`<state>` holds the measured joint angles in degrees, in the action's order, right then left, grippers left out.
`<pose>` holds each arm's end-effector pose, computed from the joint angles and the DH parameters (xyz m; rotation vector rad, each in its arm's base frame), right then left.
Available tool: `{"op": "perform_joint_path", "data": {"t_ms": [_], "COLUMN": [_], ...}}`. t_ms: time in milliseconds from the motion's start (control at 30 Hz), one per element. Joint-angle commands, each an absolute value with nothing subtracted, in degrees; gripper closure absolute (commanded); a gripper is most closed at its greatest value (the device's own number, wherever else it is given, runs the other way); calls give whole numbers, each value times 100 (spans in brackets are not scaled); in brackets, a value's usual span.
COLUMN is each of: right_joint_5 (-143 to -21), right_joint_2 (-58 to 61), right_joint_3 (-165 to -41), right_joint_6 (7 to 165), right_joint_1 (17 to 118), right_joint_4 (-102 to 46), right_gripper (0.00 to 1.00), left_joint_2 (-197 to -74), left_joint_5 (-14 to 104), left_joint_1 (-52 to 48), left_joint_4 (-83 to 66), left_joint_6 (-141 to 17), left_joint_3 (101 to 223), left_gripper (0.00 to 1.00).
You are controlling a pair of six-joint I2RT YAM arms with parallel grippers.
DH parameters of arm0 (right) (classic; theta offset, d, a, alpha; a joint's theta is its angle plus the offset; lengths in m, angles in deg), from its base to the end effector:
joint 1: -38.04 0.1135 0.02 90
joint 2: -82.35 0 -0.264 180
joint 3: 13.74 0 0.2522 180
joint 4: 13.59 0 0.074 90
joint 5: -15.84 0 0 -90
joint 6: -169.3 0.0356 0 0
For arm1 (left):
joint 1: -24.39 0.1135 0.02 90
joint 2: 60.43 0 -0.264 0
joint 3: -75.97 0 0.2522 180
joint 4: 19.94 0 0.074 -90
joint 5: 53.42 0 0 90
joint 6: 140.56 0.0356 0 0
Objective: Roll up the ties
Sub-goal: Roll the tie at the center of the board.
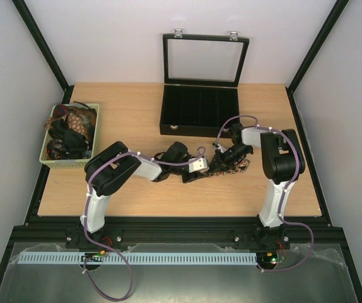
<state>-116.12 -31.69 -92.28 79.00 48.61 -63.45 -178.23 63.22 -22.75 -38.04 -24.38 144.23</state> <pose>0.3308 0.0859 0.1080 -0.3218 2.9030 1.1260 0.2584 -0.3019 0.0999 1.4890 1.5300 -0.7086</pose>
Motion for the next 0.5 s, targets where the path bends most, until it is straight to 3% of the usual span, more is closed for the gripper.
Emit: {"op": "perform_joint_path", "data": {"t_ms": [0, 100, 233, 467], "right_joint_5": [-10270, -10359, -11040, -11632], "right_joint_2": [-3457, -3307, -2973, -2473], "right_joint_3": [-9061, -8986, -9044, -9276], "right_joint_6": [7878, 7894, 7890, 7955], "right_joint_1": [4846, 4825, 4682, 4666], "right_joint_4": [-6313, -6294, -6312, -6250], "right_gripper": [92, 82, 74, 72], "left_joint_2": [-17891, -17943, -17920, -17947], "left_joint_5": [6637, 6620, 6653, 6700], "left_joint_1": [-2188, -2115, -2070, -2053], "left_joint_4": [-3440, -3369, -3367, -3187], "left_joint_6": [-2659, -2950, -2818, -2450], "left_joint_3": [14506, 14426, 14185, 14063], "left_gripper": [63, 71, 73, 73]}}
